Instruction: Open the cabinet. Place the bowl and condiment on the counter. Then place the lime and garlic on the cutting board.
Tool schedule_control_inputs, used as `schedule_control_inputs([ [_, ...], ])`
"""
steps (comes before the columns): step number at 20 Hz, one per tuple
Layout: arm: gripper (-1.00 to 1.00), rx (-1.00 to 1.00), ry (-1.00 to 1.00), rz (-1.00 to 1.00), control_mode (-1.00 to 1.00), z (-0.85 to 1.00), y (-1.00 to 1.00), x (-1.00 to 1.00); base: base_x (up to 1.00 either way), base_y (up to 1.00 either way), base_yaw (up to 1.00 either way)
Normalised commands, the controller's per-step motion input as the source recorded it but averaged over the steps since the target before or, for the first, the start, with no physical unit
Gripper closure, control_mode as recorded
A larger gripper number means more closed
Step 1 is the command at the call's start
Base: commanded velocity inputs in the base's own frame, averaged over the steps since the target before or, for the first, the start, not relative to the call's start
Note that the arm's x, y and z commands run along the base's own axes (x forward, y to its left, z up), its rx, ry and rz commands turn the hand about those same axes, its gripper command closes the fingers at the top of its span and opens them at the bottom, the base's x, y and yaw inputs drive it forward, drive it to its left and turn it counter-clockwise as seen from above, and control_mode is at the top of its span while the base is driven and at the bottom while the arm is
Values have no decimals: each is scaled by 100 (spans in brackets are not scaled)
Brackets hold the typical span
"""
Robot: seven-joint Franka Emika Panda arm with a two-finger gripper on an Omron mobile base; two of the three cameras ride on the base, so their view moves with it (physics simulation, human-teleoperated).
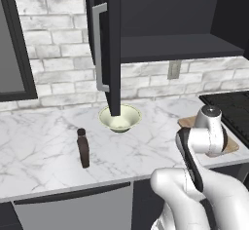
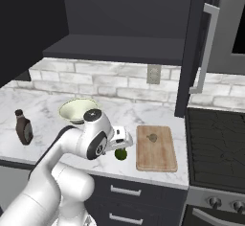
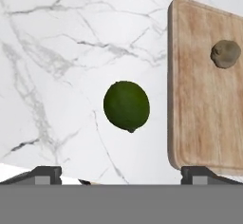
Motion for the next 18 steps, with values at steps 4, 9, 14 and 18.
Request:
schedule_control_inputs([
  [4,-100,-5,0,0,-100,-33,0,18,0,0,0],
  [9,-100,-5,0,0,-100,-33,2,22,0,0,0],
  [14,-100,-2,0,1,-100,-30,23,6,0,0,0],
  [18,-100,0,0,0,-100,-28,21,0,0,0,0],
])
